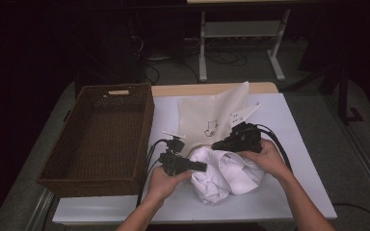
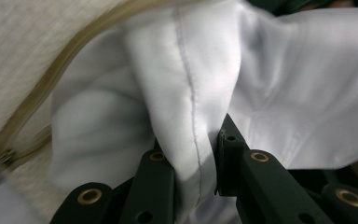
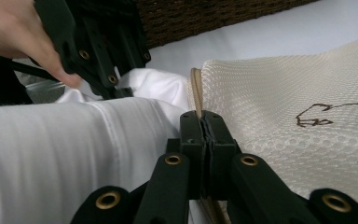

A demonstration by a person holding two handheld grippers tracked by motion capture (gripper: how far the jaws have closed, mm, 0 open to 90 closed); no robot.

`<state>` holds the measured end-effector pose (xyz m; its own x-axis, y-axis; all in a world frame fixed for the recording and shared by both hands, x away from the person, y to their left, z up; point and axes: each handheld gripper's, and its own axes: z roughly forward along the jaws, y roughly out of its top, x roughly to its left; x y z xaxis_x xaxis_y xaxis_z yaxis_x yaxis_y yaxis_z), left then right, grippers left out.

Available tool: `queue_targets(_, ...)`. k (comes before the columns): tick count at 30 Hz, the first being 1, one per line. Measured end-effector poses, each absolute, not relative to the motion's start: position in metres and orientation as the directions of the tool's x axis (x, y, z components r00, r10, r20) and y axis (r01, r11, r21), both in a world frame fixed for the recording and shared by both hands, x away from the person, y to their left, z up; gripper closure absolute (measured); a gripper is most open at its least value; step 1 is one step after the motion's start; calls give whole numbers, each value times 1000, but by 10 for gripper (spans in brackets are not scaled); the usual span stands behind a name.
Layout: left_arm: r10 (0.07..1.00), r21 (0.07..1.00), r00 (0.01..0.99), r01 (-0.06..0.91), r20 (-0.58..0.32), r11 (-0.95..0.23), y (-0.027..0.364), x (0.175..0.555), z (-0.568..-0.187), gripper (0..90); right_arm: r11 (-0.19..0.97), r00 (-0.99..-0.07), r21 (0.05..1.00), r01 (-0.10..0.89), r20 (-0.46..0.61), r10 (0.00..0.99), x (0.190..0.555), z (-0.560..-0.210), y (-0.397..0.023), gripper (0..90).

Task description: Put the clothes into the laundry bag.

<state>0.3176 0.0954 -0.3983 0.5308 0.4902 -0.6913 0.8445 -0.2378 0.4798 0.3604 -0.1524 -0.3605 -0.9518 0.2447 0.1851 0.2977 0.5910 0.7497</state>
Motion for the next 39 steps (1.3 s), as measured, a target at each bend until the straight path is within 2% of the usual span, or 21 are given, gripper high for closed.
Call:
queue_targets(2,452,472,519,853,-726,-222,93,315,-396,802,592,-955,754,285,175,238,358,-356,-153,876)
queue_targets(7,478,469,497,863,-724,-186,88,319,-398,803,610,-962,748,261,152,225,352,-347,-155,877)
queue_targets(13,519,452,420,889,-745,-70,87,332,-415,802,624,-972,747,229,142,187,346,-341,-150,878)
queue_targets(17,539,493,452,866,-710,-77,84,329,-415,788,637,-958,718,281,174,227,359,-350,-155,877)
queue_targets(19,541,505,467,858,-699,-87,87,327,-413,732,639,-953,709,297,181,242,363,-354,-160,877)
queue_targets(22,549,513,479,852,-685,-103,96,322,-409,538,645,-953,705,296,173,247,363,-357,-163,877)
queue_targets(24,556,514,481,851,-677,-110,101,319,-408,448,647,-953,703,297,174,248,363,-358,-164,877)
queue_targets(28,550,484,482,861,-682,-155,105,310,-409,381,643,-954,708,292,166,251,363,-358,-163,876)
queue_targets(31,541,454,470,874,-698,-173,101,309,-415,369,642,-954,709,292,165,251,363,-358,-162,877)
queue_targets(34,507,429,456,886,-731,-177,88,318,-423,392,644,-955,709,288,162,249,363,-358,-160,876)
queue_targets(36,526,437,464,880,-713,-184,80,321,-427,460,645,-955,708,288,163,247,363,-359,-159,876)
queue_targets(37,539,464,485,866,-688,-187,78,322,-427,531,647,-955,706,288,164,247,363,-359,-158,876)
queue_targets(39,551,511,506,844,-663,-161,78,323,-428,732,652,-955,702,287,160,248,363,-361,-157,876)
